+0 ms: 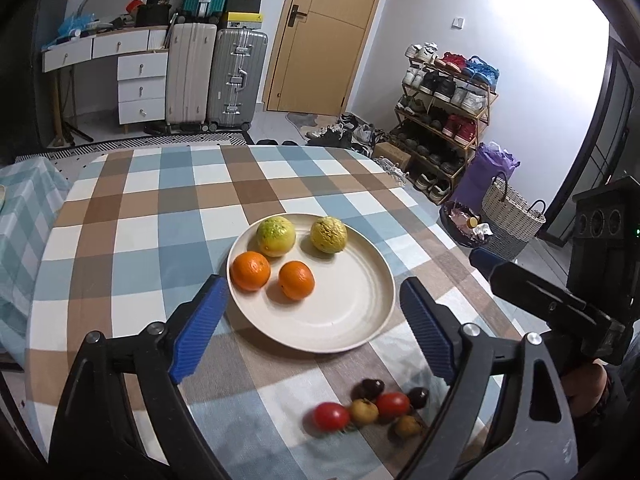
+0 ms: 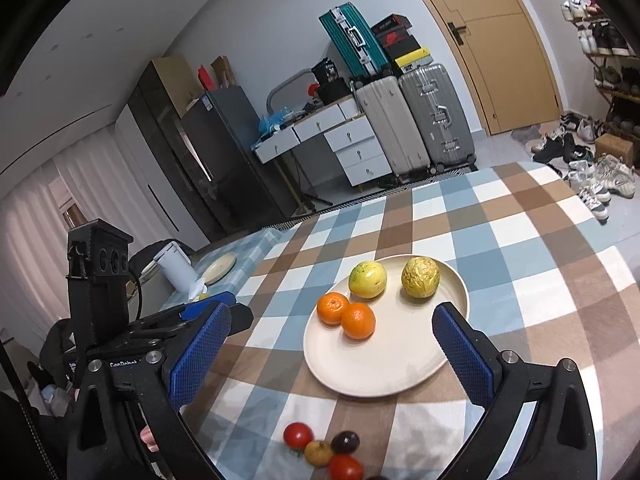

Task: Organize fruits
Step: 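Move both grippers back toward the tomatoes and plums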

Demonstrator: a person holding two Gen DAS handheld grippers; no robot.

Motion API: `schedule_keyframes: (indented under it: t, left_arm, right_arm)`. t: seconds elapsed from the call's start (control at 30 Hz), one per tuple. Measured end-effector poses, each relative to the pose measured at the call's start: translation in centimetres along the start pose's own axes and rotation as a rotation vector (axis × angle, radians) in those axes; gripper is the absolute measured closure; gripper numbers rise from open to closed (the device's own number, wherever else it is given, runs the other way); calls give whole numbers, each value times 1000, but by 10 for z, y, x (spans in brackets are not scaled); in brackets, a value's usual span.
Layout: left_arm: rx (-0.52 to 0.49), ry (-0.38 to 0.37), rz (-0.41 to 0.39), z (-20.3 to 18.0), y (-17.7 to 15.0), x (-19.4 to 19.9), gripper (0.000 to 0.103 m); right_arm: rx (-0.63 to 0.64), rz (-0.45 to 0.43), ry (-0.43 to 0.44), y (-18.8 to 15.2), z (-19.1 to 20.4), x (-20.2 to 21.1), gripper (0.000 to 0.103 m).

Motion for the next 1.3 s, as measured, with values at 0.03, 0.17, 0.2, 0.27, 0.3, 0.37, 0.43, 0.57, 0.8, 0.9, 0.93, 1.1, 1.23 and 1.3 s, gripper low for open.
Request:
schedule_keyframes:
  t: [0.03,0.17,0.2,0.27,0.3,0.37,0.43,0.57,0.8,0.9,0.93,1.1,1.23,1.3]
  left_arm:
    - [-1,1,-4,-3,-2,5,11]
    - [13,7,-37,-11,-10,26,1]
    - [18,9,-43,-13,-15,32,1]
    - [32,15,-49,-13,-21,39,1]
    - [38,16,-49,-14,-26,43,1]
    - [38,14,-44,-15,-34,46,1]
    - [26,30,-37,-18,-45,51,1]
    - [25,41,-39,-19,-64,56,1]
    - [49,61,-25,-15,-88,58,1]
    - [65,69,-7,-10,-100,56,1]
    - [66,73,2,-8,-103,54,1]
    - [94,74,44,4,-122,41,1]
    - [93,78,72,8,-132,30,1]
    - [93,70,81,9,-135,26,1]
  right_arm:
    - [3,-1,-3,-2,2,4,0]
    - [23,-15,-15,-9,11,21,0]
    - [30,-19,-17,-11,13,25,0]
    - [49,-27,-29,-15,18,33,0]
    - [58,-29,-34,-17,20,37,0]
    - [84,-37,-49,-22,26,45,0]
    - [113,-46,-65,-29,31,53,0]
    - [153,-41,-98,-44,36,63,0]
    - [181,23,-135,-77,36,63,0]
    - [162,56,-139,-92,35,59,0]
    - [148,70,-136,-98,33,57,0]
    - [64,146,-114,-128,18,43,0]
    - [36,178,-105,-142,14,33,0]
    - [33,191,-105,-146,13,28,0]
Point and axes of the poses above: each gripper's, at about its wrist camera, not at the fingertips, and x roughly against the way its jaws point, z to its left, y to its top, the point moved 4 cm from there along -x, roughly the way its jaws point, and after that the axes turned 1 degree about -z, right-handed, at the moved point
